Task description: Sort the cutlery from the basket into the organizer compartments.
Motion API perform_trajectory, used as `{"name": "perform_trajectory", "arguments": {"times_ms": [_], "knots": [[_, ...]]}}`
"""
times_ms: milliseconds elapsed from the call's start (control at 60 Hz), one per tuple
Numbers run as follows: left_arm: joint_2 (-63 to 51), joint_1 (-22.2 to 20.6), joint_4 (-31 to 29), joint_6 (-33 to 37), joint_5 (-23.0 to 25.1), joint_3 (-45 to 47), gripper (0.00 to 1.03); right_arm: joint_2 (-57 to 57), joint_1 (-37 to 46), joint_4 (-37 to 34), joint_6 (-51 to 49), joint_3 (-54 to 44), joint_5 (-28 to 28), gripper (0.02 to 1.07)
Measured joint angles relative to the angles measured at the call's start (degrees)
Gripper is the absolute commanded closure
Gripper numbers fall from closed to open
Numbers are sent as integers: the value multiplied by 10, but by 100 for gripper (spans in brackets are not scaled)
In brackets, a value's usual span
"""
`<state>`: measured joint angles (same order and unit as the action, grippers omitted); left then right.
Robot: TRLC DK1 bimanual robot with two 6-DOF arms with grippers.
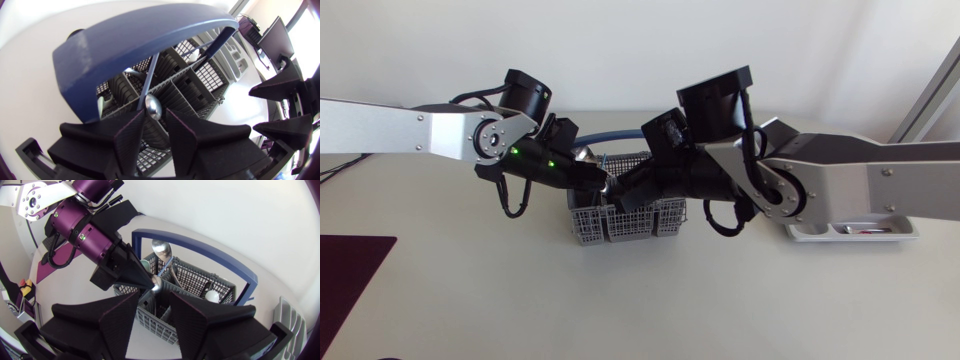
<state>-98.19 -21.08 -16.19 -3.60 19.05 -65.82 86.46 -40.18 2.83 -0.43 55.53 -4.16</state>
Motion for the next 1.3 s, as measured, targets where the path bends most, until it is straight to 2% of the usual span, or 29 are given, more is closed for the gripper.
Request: {"name": "perform_trajectory", "arguments": {"times_ms": [133,400,733,1233,1300], "knots": [[-2,-2,0,-5,0,-3,73,0,0,1,0,-3,0,59],[-17,-6,2,-6,0,-13,80,0,-4,2,0,-3,2,59],[-23,-18,10,-8,0,-19,80,0,-6,4,0,-10,6,59],[-23,-35,27,-9,-59,-20,81,0,-7,6,0,-14,10,59],[-23,-39,35,-9,-61,-20,86,0,-7,6,0,-17,11,59]]}}
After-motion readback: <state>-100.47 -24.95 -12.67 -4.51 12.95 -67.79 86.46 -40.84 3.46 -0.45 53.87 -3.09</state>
